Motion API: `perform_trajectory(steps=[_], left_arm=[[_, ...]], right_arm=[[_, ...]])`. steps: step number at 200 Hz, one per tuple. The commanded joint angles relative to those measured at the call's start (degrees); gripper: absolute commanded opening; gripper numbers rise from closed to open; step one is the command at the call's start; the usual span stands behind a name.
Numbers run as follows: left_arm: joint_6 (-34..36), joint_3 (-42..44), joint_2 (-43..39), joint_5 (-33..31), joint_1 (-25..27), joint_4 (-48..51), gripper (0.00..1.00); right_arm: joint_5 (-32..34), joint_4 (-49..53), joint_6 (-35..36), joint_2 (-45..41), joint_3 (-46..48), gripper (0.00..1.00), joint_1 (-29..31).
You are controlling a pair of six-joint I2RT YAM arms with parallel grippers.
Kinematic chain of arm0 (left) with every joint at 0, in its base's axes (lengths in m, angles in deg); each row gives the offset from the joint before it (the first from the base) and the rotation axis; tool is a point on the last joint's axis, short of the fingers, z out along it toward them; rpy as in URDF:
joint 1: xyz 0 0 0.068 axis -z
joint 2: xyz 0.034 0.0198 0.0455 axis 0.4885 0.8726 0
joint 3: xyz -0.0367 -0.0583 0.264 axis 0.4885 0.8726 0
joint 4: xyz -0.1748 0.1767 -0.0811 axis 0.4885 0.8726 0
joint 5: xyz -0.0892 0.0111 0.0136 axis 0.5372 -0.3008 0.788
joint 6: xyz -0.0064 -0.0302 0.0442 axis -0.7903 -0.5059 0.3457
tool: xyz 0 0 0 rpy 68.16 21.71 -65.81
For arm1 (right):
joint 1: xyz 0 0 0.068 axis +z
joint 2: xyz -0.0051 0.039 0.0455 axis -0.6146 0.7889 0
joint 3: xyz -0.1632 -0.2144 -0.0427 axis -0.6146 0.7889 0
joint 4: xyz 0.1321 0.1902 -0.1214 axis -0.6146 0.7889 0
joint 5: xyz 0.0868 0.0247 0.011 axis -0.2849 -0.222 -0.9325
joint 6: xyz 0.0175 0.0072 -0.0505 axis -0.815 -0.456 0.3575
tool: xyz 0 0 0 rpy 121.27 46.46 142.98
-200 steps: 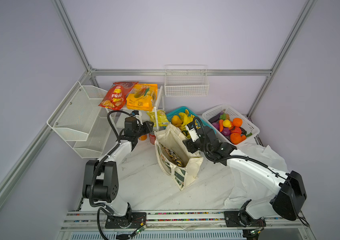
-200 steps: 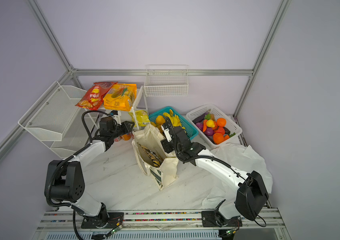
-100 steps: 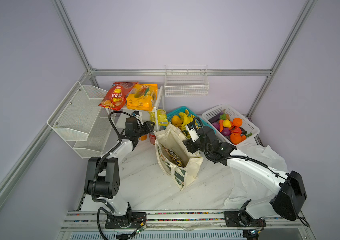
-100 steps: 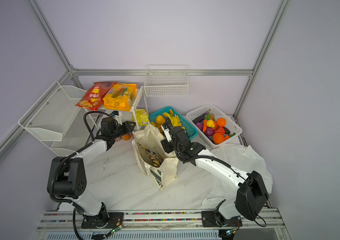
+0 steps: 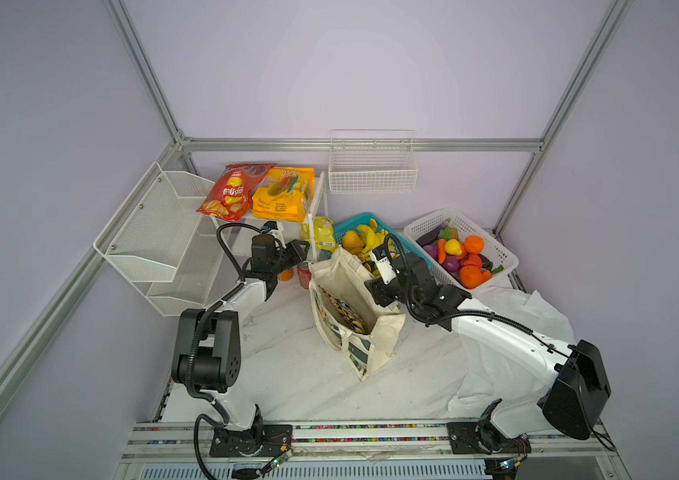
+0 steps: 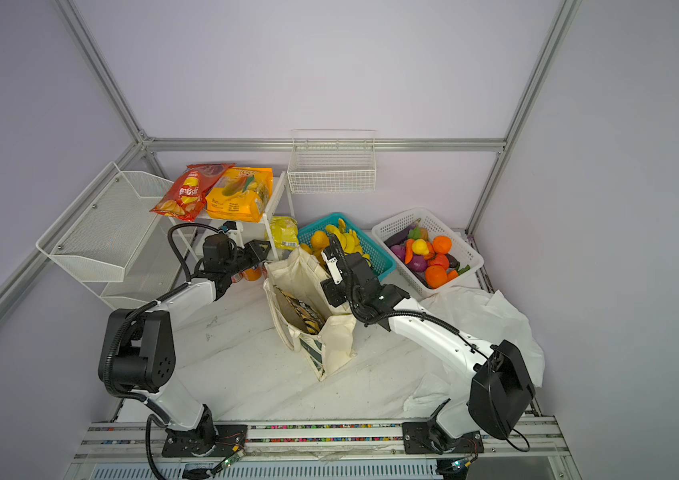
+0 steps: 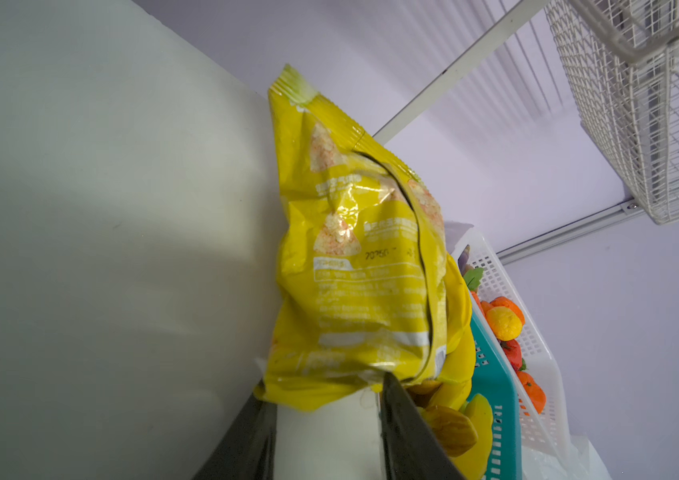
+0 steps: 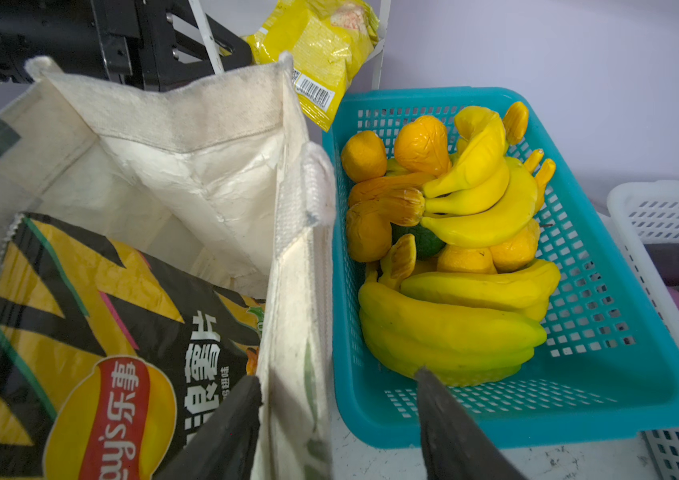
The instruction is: Place the mixed food into the grocery bags and tie them
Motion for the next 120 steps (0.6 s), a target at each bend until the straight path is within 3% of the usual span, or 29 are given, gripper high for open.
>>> perform_trajectory(steps=[1, 27, 44, 120], left_arm=[[-2.0, -3.7, 0.5, 0.9, -0.7, -5.5, 0.31], [-3.4, -2.8, 0.4, -0.1, -0.8, -7.3, 0.15], [-3.8, -1.8, -0.3, -1.2, -0.9, -7.9, 0.00], [-5.1, 6.5, -8.3, -5.1, -1.8, -8.6, 0.00]], right_arm=[[0.3, 0.8, 1.3, 0.9, 0.0, 0.61, 0.4], [0.5, 1.0, 1.3, 0.9, 0.1, 0.61, 0.4], [0.5, 0.9, 1.3, 0.9, 0.2, 0.61, 0.4], [0.5, 0.7, 1.3, 1.0, 0.2, 0.61, 0.4]])
